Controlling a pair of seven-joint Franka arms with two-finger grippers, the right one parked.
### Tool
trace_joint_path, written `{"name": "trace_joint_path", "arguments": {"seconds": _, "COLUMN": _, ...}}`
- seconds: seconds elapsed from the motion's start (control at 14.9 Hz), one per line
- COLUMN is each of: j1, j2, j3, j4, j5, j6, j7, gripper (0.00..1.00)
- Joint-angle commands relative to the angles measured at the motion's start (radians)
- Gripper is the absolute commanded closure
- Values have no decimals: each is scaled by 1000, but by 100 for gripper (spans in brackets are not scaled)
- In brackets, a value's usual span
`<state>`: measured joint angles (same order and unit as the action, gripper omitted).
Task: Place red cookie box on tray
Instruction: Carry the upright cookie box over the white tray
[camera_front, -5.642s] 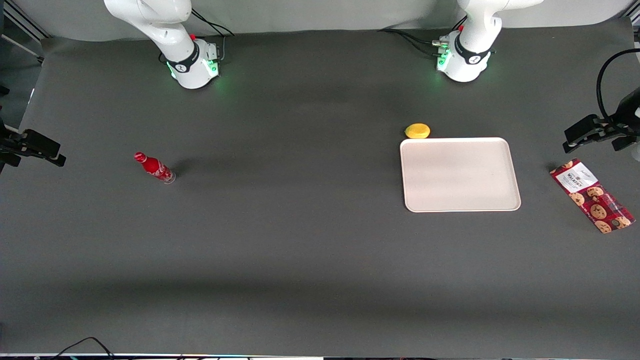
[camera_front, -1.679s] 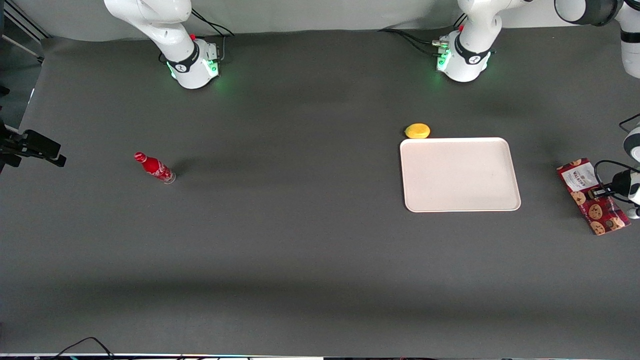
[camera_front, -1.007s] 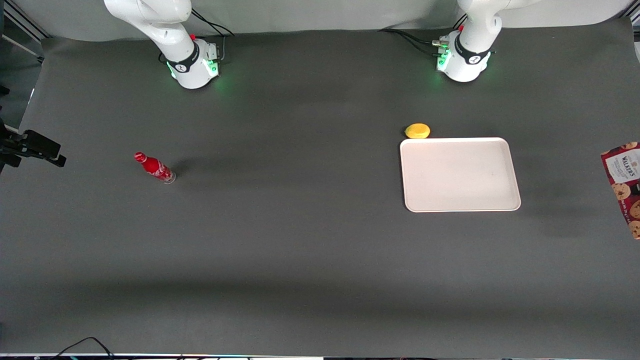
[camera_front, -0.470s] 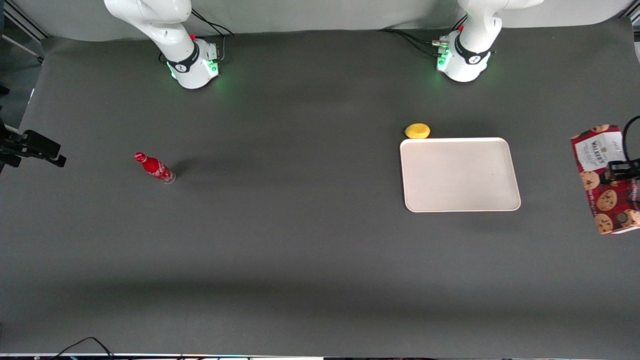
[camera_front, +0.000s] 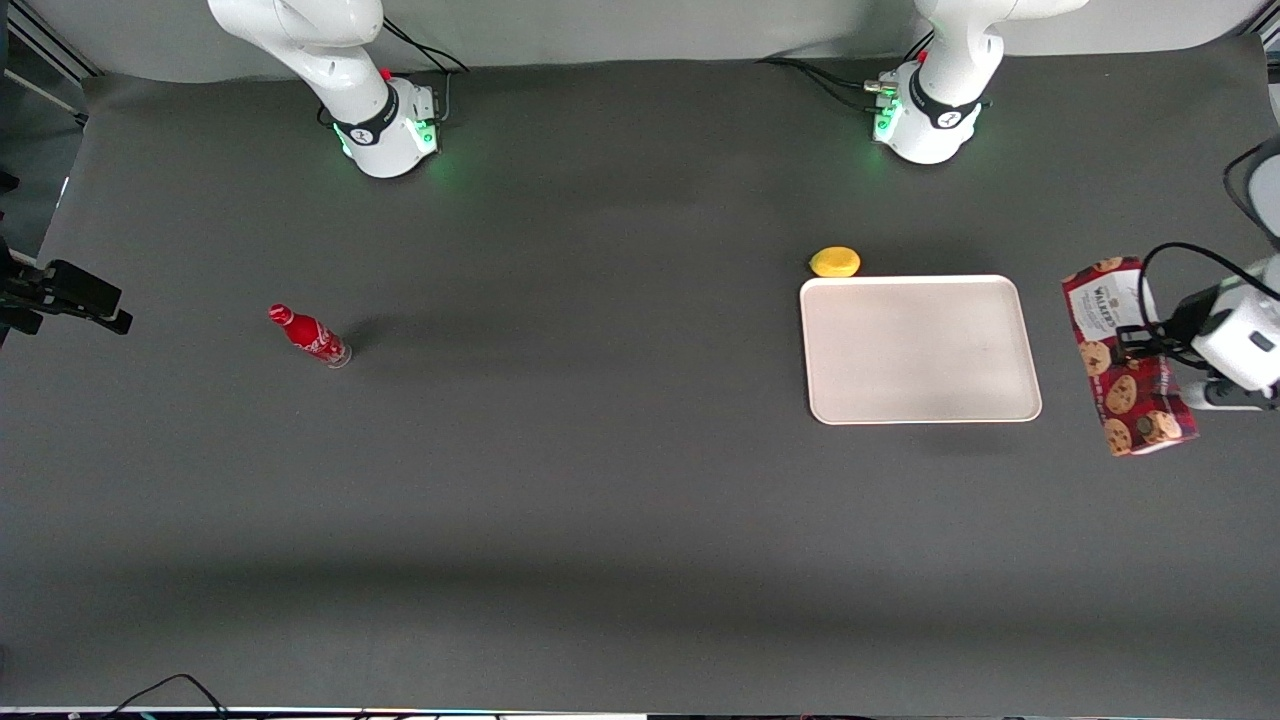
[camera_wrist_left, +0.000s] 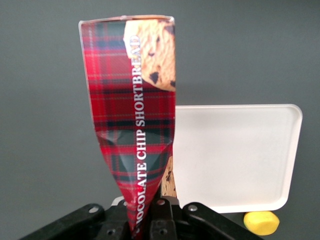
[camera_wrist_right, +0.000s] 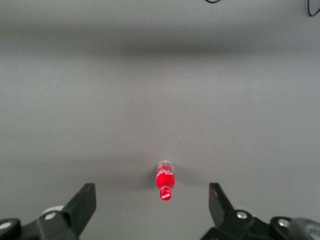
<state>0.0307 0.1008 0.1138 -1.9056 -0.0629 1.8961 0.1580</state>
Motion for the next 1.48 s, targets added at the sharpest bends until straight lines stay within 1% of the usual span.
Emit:
{"name": "trace_joint_path", "arguments": {"seconds": 0.0, "j1": -12, "j2": -144, "j3": 3, "j4": -261, "j5": 17, "j6": 144, "j7": -22, "gripper": 100}}
{"name": "trace_joint_path", "arguments": {"seconds": 0.2, "j1": -12, "j2": -187, "j3": -11, "j4": -450, "j5": 17, "j6": 337, "j7": -22, "gripper": 100}}
{"name": "trace_joint_path", "arguments": {"seconds": 0.27, "j1": -12, "j2": -188, "j3": -13, "j4": -499, "j5": 18, "j6": 394, "j7": -22, "gripper": 100}}
{"name": "trace_joint_path", "arguments": {"seconds": 0.47, "j1": -12, "j2": -181, "j3": -13, "j4": -650, "j5": 18, "j6": 634, "j7": -11, "gripper": 100}}
{"name": "trace_joint_path", "arguments": {"seconds": 0.6, "j1": -11, "j2": -165, "j3": -11, "j4": -688, "j5": 17, "j6": 684, "j7": -3, "gripper": 100}}
{"name": "trace_joint_path", "arguments": {"seconds": 0.74, "j1": -11, "j2": -138, "j3": -10, "j4": -733, "j5": 18, "j6": 782, "j7": -2, "gripper": 100}}
{"name": "trace_joint_path", "arguments": {"seconds": 0.81, "j1": -11, "j2": -116, "j3": -10, "j4": -742, "j5": 17, "j6": 825, "j7": -2, "gripper": 100}}
{"name": "trace_joint_path", "arguments": {"seconds": 1.07, "j1": -11, "j2": -17, "j3": -8, "j4": -744, "j5": 18, "j6": 906, "j7": 3, "gripper": 100}}
{"name": "trace_joint_path", "arguments": {"seconds": 1.21, "j1": -11, "j2": 16, "j3": -8, "j4": -744, "j5": 17, "j6": 914, "j7": 3, "gripper": 100}}
{"name": "trace_joint_path", "arguments": {"seconds": 1.41, "j1": -11, "j2": 16, "j3": -5, "j4": -744, "j5": 17, "j6": 900, "j7": 3, "gripper": 100}}
